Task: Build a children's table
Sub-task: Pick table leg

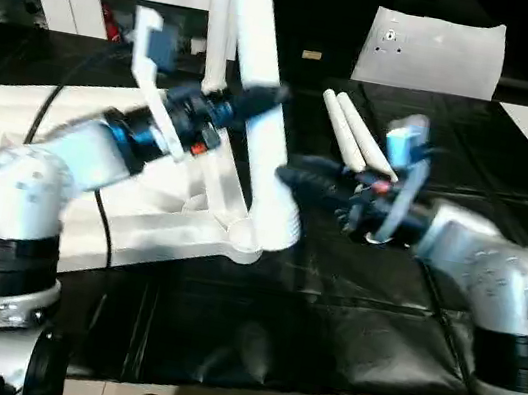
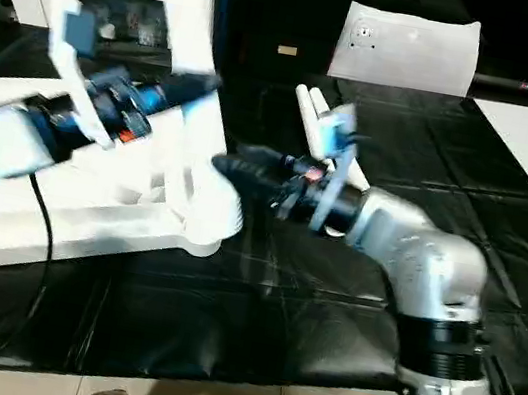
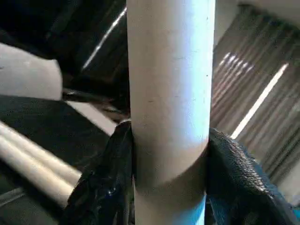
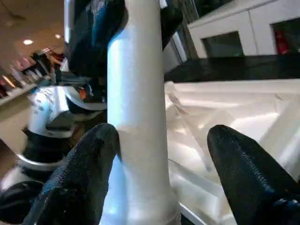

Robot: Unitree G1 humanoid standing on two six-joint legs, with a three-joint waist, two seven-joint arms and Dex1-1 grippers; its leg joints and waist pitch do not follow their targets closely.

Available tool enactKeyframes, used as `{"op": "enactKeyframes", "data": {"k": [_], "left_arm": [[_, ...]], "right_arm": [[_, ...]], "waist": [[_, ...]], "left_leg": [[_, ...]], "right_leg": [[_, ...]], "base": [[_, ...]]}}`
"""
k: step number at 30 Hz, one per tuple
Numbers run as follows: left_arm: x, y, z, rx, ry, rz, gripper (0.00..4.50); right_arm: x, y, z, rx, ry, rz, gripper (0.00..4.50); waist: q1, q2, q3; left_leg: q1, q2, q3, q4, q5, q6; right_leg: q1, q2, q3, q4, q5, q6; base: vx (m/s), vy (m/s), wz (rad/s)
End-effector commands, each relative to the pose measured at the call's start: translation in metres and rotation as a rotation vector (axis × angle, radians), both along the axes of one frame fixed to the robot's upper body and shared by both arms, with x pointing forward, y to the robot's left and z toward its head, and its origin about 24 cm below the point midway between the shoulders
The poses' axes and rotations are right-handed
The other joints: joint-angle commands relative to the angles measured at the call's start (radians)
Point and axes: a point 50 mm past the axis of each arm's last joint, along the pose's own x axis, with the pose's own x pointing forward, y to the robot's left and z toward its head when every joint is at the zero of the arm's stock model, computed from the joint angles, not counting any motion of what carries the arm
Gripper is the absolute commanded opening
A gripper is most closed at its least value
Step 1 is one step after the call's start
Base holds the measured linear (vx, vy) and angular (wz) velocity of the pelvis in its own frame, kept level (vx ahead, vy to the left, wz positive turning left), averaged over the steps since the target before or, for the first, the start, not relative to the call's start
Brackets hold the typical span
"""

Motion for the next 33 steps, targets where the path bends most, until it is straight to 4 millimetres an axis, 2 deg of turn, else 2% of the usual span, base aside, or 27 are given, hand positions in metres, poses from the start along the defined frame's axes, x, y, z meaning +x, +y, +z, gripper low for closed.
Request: {"op": "enactKeyframes", "data": {"k": [1, 4, 7, 10, 16, 23, 25, 26, 29, 32, 33], "left_arm": [[-0.003, -0.004, 0.013, -0.031, -0.032, -0.038, 1.85], [-0.004, -0.005, 0.016, -0.048, -0.034, -0.059, 1.85], [-0.005, -0.005, 0.016, -0.044, -0.029, -0.058, 1.85], [-0.008, -0.006, 0.017, -0.041, -0.023, -0.066, 1.85], [-0.010, -0.007, 0.018, -0.022, -0.027, -0.077, 1.85], [-0.021, -0.014, 0.015, 0.112, -0.122, -0.204, 1.85], [-0.023, -0.016, 0.013, 0.144, -0.150, -0.246, 1.85], [-0.024, -0.017, 0.012, 0.154, -0.167, -0.269, 1.85], [-0.027, -0.019, 0.012, 0.169, -0.220, -0.338, 1.85], [-0.030, -0.022, 0.011, 0.173, -0.271, -0.438, 1.85], [-0.030, -0.022, 0.012, 0.163, -0.287, -0.473, 1.85]], "right_arm": [[-0.003, -0.001, 0.008, 0.012, -0.022, 0.021, 3.32], [-0.004, -0.001, 0.009, 0.020, -0.018, 0.034, 3.32], [-0.005, -0.001, 0.011, 0.029, -0.016, 0.039, 3.32], [-0.006, -0.001, 0.014, 0.045, -0.012, 0.047, 3.32], [-0.008, -0.001, 0.015, 0.036, -0.018, 0.059, 3.32], [-0.012, 0.001, 0.009, -0.043, -0.076, 0.130, 3.32], [-0.014, 0.000, 0.007, -0.056, -0.094, 0.172, 3.32], [-0.015, 0.000, 0.006, -0.064, -0.106, 0.195, 3.32], [-0.018, -0.001, 0.003, -0.076, -0.120, 0.251, 3.32], [-0.018, -0.001, 0.002, -0.092, -0.147, 0.310, 3.32], [-0.018, -0.001, 0.001, -0.099, -0.160, 0.328, 3.32]], "waist": [[0.003, -0.005, -0.086], [0.005, -0.007, -0.084], [0.003, -0.008, -0.085], [0.003, -0.012, -0.085], [0.005, -0.012, -0.086], [0.005, -0.011, -0.084], [0.006, -0.018, -0.082], [0.008, -0.016, -0.082], [0.006, -0.016, -0.081], [0.006, -0.023, -0.081], [0.005, -0.021, -0.080]], "left_leg": [[0.015, 0.021, 0.000, -0.068, -0.149, -0.015], [0.015, 0.021, 0.001, -0.069, -0.157, -0.018], [0.016, 0.021, -0.001, -0.070, -0.172, -0.029], [0.016, 0.020, -0.001, -0.070, -0.171, -0.029], [0.015, 0.022, -0.002, -0.071, -0.162, -0.033], [0.014, 0.023, -0.002, -0.073, -0.166, -0.032], [0.016, 0.023, -0.002, -0.073, -0.179, -0.030], [0.016, 0.025, -0.003, -0.074, -0.180, -0.028], [0.016, 0.026, -0.003, -0.074, -0.182, -0.027], [0.016, 0.026, -0.003, -0.074, -0.186, -0.024], [0.016, 0.027, -0.003, -0.074, -0.188, -0.025]], "right_leg": [[0.058, -0.064, 0.042, -0.075, -0.320, -0.122], [0.058, -0.064, 0.042, -0.079, -0.343, -0.112], [0.057, -0.065, 0.041, -0.083, -0.384, -0.084], [0.056, -0.064, 0.040, -0.085, -0.388, -0.078], [0.056, -0.064, 0.041, -0.082, -0.375, -0.073], [0.054, -0.064, 0.042, -0.084, -0.396, -0.053], [0.053, -0.067, 0.043, -0.088, -0.425, -0.045], [0.053, -0.070, 0.043, -0.089, -0.433, -0.042], [0.053, -0.069, 0.044, -0.087, -0.428, -0.052], [0.054, -0.071, 0.044, -0.087, -0.430, -0.060], [0.053, -0.071, 0.045, -0.086, -0.428, -0.068]], "base": [[0.000, 0.000, 0.00], [0.000, 0.000, 0.00], [0.000, 0.000, 0.00], [0.000, 0.000, 0.00], [0.000, 0.000, 0.00], [0.000, 0.000, 0.00], [0.000, 0.000, 0.00], [0.000, 0.000, 0.00], [0.000, 0.000, 0.00], [0.000, 0.000, 0.00], [0.000, 0.000, 0.00]]}}
